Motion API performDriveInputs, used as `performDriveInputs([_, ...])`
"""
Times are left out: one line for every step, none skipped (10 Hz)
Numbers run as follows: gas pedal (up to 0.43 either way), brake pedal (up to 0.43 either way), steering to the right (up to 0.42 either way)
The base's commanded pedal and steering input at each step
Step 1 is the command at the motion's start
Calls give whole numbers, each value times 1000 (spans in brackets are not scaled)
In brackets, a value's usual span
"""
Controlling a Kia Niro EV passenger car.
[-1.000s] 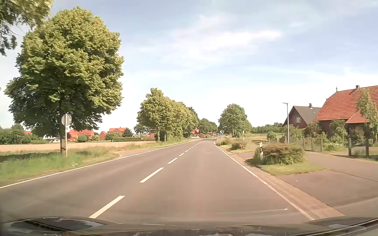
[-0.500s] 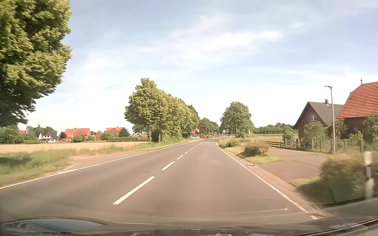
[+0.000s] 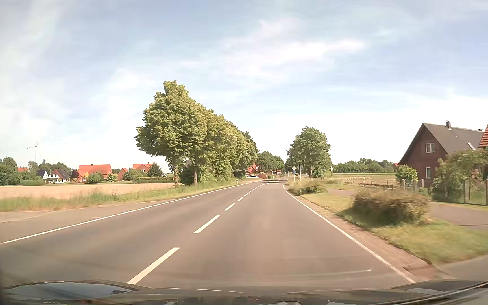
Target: Follow the waypoints while adhering to traffic rules and regulations
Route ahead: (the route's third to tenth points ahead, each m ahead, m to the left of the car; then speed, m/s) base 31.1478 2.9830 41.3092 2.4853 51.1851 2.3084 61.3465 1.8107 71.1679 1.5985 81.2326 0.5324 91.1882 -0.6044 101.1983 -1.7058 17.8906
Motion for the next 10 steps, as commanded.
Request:
performDriveInputs([220,0,-2])
performDriveInputs([220,0,-2])
performDriveInputs([220,0,-2])
performDriveInputs([220,0,-2])
performDriveInputs([220,0,-2])
performDriveInputs([220,0,-1])
performDriveInputs([220,0,-2])
performDriveInputs([220,0,-1])
performDriveInputs([220,0,-1])
performDriveInputs([220,0,-1])
